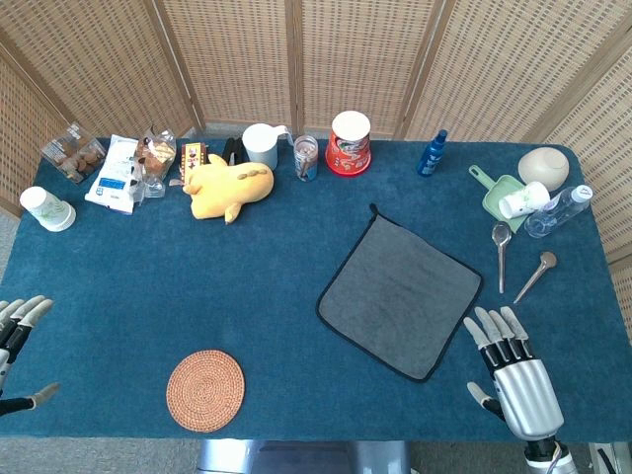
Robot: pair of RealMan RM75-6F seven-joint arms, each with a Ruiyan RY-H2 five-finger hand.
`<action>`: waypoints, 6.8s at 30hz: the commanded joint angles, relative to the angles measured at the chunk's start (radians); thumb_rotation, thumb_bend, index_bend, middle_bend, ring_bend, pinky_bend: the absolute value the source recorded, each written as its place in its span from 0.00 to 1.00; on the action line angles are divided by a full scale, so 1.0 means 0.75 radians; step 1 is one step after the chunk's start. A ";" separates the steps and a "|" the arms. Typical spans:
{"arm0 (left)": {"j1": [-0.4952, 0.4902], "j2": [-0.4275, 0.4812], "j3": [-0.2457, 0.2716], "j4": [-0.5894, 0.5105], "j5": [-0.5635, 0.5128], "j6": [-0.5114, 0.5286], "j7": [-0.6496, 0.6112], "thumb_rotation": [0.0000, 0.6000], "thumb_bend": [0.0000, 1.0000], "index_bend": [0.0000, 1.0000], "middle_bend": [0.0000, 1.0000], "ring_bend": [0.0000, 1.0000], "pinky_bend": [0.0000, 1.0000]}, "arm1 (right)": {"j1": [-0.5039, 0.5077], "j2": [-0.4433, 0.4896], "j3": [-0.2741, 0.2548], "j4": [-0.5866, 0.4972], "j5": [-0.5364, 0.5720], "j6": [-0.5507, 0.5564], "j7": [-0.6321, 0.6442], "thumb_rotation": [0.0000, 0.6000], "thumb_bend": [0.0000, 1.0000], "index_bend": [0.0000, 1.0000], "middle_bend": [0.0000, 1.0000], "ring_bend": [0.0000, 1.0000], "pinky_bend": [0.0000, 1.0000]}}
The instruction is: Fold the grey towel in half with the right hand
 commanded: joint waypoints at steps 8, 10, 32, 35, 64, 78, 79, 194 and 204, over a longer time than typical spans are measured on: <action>0.002 0.003 -0.004 0.000 -0.008 0.009 -0.011 1.00 0.16 0.00 0.00 0.00 0.00 | 0.015 -0.031 -0.002 0.000 0.014 -0.043 -0.010 1.00 0.00 0.00 0.00 0.00 0.00; 0.000 0.001 -0.005 -0.001 -0.011 0.003 -0.007 1.00 0.16 0.00 0.00 0.00 0.00 | 0.029 -0.047 0.000 0.002 0.030 -0.081 -0.019 1.00 0.00 0.00 0.00 0.00 0.00; -0.009 0.003 -0.023 -0.008 -0.071 -0.017 -0.016 1.00 0.16 0.00 0.00 0.00 0.00 | 0.300 -0.206 0.034 0.001 0.105 -0.504 -0.041 1.00 0.00 0.00 0.00 0.00 0.00; -0.011 0.002 -0.026 -0.010 -0.078 -0.021 -0.013 1.00 0.16 0.00 0.00 0.00 0.00 | 0.327 -0.229 0.041 0.003 0.125 -0.540 -0.041 1.00 0.00 0.02 0.00 0.00 0.00; -0.015 0.002 -0.045 -0.012 -0.123 -0.028 -0.026 1.00 0.16 0.00 0.00 0.00 0.00 | 0.472 -0.472 0.148 0.090 0.392 -0.649 -0.120 1.00 0.00 0.13 0.00 0.00 0.00; -0.017 0.001 -0.049 -0.012 -0.134 -0.034 -0.025 1.00 0.16 0.00 0.00 0.00 0.00 | 0.512 -0.537 0.165 0.122 0.453 -0.661 -0.148 1.00 0.00 0.15 0.00 0.00 0.00; -0.017 0.001 -0.049 -0.012 -0.135 -0.036 -0.025 1.00 0.16 0.00 0.00 0.00 0.00 | 0.514 -0.540 0.164 0.124 0.456 -0.661 -0.151 1.00 0.00 0.15 0.00 0.00 0.00; -0.020 0.019 -0.043 -0.019 -0.129 -0.053 -0.059 1.00 0.16 0.00 0.00 0.00 0.00 | 0.531 -0.605 0.089 0.296 0.535 -0.573 -0.373 1.00 0.39 0.54 0.00 0.00 0.00; -0.018 0.019 -0.041 -0.018 -0.127 -0.050 -0.061 1.00 0.16 0.00 0.00 0.00 0.00 | 0.531 -0.600 0.094 0.294 0.539 -0.583 -0.309 1.00 0.41 0.59 0.00 0.00 0.00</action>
